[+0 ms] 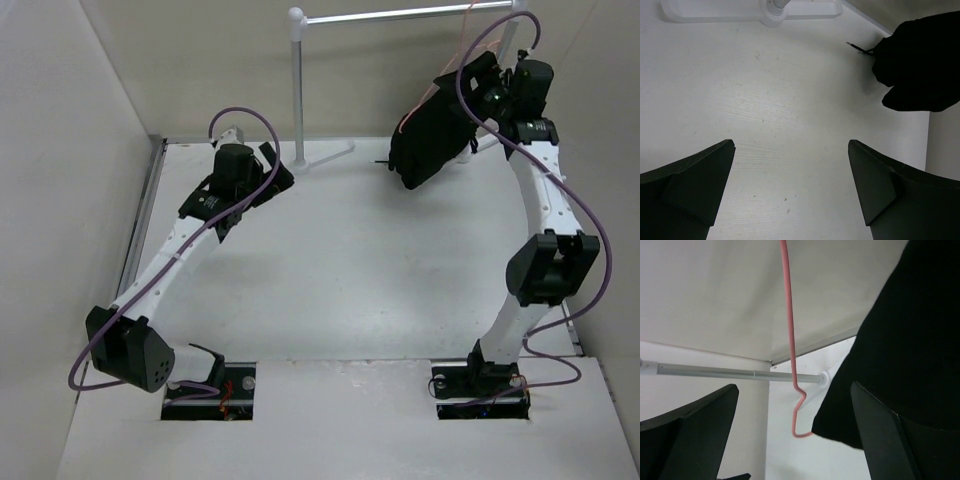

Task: Place the trousers on the hanger
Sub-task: Place the hanger at the clothesline, then reset both arms

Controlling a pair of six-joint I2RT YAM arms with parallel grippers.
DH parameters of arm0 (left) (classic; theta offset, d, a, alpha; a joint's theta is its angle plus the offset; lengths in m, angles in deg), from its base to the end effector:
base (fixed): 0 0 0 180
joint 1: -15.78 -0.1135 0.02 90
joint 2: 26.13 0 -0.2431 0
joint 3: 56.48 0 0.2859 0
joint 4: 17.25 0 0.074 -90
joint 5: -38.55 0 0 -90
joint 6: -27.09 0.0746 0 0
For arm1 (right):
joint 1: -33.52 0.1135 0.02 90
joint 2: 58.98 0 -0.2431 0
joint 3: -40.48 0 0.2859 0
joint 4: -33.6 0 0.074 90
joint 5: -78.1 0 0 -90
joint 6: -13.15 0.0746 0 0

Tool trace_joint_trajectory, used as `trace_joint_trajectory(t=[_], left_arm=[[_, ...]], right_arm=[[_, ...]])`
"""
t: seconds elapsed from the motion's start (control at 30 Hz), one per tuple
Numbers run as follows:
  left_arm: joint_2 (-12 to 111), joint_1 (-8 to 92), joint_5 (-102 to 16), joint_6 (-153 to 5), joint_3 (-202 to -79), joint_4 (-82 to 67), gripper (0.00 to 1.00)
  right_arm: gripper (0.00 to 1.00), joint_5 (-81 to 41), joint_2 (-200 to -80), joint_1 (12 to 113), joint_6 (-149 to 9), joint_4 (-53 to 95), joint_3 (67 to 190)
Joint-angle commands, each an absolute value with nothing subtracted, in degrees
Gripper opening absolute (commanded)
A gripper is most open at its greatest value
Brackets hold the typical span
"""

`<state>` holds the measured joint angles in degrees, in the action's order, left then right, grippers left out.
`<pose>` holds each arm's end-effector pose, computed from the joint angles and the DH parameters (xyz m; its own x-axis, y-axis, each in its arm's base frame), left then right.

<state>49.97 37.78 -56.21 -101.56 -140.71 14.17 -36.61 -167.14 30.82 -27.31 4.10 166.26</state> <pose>0.3555 -0.1369 0.3313 -0.4753 -0.4792 -0.7378 0.0074 0.8364 -0.5480 0.5079 0.0073 0.4018 -0.4118 0.7114 -0.5695 -0.0809 0.5940 0.8004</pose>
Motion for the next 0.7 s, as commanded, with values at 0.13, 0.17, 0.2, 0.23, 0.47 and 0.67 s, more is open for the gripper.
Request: trace_joint_trajectory(t=[0.13,0.17,0.2,0.23,0.47,0.67], left_arm=[[51.6,38.7,-57.1,-101.5,-142.7,16.3,1.0],[52.0,39.3,-57.3,-101.3,-142.8,16.7,1.0],[52.8,40.0,-57.5,-101.0,-142.9,17.4,1.0],[53.6,40.8,-57.8,-100.5,-143.2,18.0,1.0],[57.4,45.5,-60.1,-99.3,-143.2,20.1,1.0],[59.6,48.6,-60.9,-99.2,-141.3,19.4,1.0]], right_arm=[[1.0,-31.2,-145.8,30.3,-31.7,8.4,147.1],[1.0,-30.2,-143.5,30.4,-31.9,8.4,144.1],[1.0,-28.8,-140.6,30.4,-32.2,8.4,140.1],[1.0,-27.1,-137.3,30.2,-32.5,8.4,135.6],[1.0,-17.7,-120.7,29.1,-33.7,4.1,110.5],[1.0,-13.6,-114.0,30.5,-32.6,-0.7,94.8]])
